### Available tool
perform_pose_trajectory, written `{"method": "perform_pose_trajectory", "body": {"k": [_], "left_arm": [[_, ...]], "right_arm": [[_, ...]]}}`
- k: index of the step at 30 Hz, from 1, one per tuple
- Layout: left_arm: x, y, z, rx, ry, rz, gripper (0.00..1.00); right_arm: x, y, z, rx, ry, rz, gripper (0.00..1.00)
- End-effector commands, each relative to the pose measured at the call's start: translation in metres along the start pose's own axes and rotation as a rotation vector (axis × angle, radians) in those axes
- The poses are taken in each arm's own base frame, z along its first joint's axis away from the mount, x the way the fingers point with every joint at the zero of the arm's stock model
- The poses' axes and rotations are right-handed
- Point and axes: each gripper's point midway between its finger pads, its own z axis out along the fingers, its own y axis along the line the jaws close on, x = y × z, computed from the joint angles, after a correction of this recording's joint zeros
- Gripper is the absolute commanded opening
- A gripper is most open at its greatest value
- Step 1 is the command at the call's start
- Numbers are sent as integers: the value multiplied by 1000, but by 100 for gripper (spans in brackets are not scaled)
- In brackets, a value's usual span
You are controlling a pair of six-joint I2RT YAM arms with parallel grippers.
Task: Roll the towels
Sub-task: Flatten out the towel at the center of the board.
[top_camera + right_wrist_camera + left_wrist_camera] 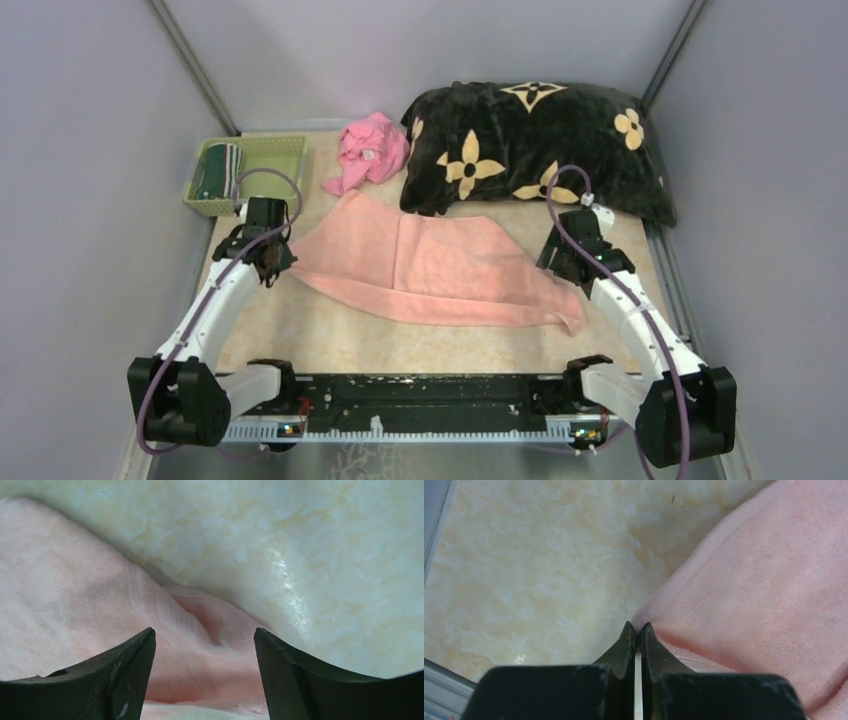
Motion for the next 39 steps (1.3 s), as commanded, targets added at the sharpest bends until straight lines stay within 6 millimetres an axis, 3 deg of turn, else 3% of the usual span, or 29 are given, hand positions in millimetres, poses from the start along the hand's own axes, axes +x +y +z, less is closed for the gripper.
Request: {"method": "perform_pose_trajectory", "body": {"k": [1,6,9,12,16,21,29,32,34,37,39], "left_arm": [[-19,-5,-4,55,-71,71,0],[-30,-2,-8,58,-145,78,0],[-37,-1,-11,64,-176,74,0],[-40,4,-13,42,-196,72,0],[-41,7,-16,32,-216,71,0],[-44,12,-19,8,-239,59,0],[-45,15,-21,-1,-247,52,0],[-46,15,-22,1,-251,48,0],[-46,14,-23,10,-253,48,0],[-47,11,-23,25,-252,51,0],[-47,9,-23,34,-253,53,0]], "right_arm": [[13,-20,-8,75,81,123,70],[29,-32,-29,160,176,210,66],[45,-41,-29,228,233,252,66],[57,-41,-14,229,251,261,65],[60,-19,16,120,252,265,57],[44,2,56,82,237,215,53],[-30,42,113,39,171,65,54],[-51,54,106,-2,162,32,57],[-64,49,89,11,123,20,59],[-62,19,65,104,102,27,65],[-48,-7,55,165,125,77,66]]}}
